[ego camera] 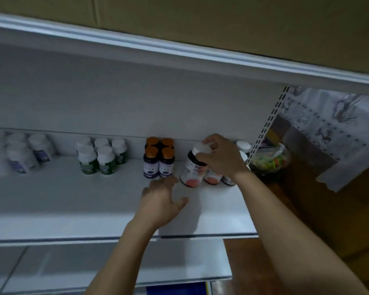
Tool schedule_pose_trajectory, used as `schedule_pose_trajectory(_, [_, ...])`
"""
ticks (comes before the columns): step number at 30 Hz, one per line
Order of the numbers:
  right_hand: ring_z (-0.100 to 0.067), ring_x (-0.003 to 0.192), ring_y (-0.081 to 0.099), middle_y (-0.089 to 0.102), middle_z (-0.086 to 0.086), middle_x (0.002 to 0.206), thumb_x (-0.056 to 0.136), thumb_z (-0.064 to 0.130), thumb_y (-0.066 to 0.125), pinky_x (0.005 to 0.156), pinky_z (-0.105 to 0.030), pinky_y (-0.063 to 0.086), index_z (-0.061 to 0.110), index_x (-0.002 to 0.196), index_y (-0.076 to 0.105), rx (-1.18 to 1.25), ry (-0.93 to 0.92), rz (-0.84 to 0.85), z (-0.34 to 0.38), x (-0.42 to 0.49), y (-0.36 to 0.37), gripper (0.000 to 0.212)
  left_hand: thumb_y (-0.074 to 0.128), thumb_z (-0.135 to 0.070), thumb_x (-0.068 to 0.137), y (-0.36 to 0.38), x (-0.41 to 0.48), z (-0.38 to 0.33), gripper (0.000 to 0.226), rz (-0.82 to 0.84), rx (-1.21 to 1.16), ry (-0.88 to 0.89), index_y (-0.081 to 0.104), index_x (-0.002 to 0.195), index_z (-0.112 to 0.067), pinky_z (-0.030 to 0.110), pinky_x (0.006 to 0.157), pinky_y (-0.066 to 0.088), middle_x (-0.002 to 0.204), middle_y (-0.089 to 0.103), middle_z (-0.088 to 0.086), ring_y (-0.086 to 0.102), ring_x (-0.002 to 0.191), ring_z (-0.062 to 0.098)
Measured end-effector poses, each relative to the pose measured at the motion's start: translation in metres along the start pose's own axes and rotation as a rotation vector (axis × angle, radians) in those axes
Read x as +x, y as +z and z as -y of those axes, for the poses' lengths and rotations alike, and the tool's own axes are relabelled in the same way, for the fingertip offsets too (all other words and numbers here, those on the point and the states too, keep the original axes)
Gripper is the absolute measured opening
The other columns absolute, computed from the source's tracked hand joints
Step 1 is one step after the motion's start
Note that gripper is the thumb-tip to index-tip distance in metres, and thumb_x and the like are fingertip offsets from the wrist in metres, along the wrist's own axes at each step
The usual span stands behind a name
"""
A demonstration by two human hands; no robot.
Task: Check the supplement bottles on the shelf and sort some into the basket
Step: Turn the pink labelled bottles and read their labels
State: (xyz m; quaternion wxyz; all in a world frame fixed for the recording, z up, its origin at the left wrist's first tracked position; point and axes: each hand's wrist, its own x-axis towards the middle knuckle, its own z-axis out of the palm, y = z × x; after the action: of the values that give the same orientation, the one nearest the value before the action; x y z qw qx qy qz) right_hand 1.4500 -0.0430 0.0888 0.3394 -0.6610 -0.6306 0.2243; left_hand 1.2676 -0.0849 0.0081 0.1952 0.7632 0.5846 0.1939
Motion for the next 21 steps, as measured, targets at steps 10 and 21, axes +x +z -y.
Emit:
schedule_pose_trajectory(10, [-0.031, 0.109, 0.054, 0.064, -0.009, 0.113, 0.084, 0.040, 0.065, 0.094, -0.039, 0.040, 0.018, 0.120, 0.054, -0.486, -0.021, -0.052, -0.017, 0.077, 0.021, 0.044, 0.057, -0.055, 0.089, -0.023, 0.017, -0.012, 0.060, 0.040, 0.063, -0.057, 0.041, 0.141, -0.027, 0.034, 0.107, 0.034, 0.145, 0.044, -0.002, 0.038, 0.132, 0.021])
schedule_pose_trajectory(21, [-0.032, 0.106, 0.051, 0.067, -0.011, 0.107, 0.085, 0.046, 0.057, 0.091, -0.039, 0.030, 0.017, 0.112, 0.057, -0.792, -0.020, -0.092, -0.049, 0.082, 0.025, 0.040, 0.060, -0.048, 0.090, -0.038, 0.024, -0.018, 0.051, 0.008, 0.064, 0.004, 0.045, 0.133, -0.026, 0.035, 0.100, 0.036, 0.132, 0.050, -0.002, 0.043, 0.121, 0.021])
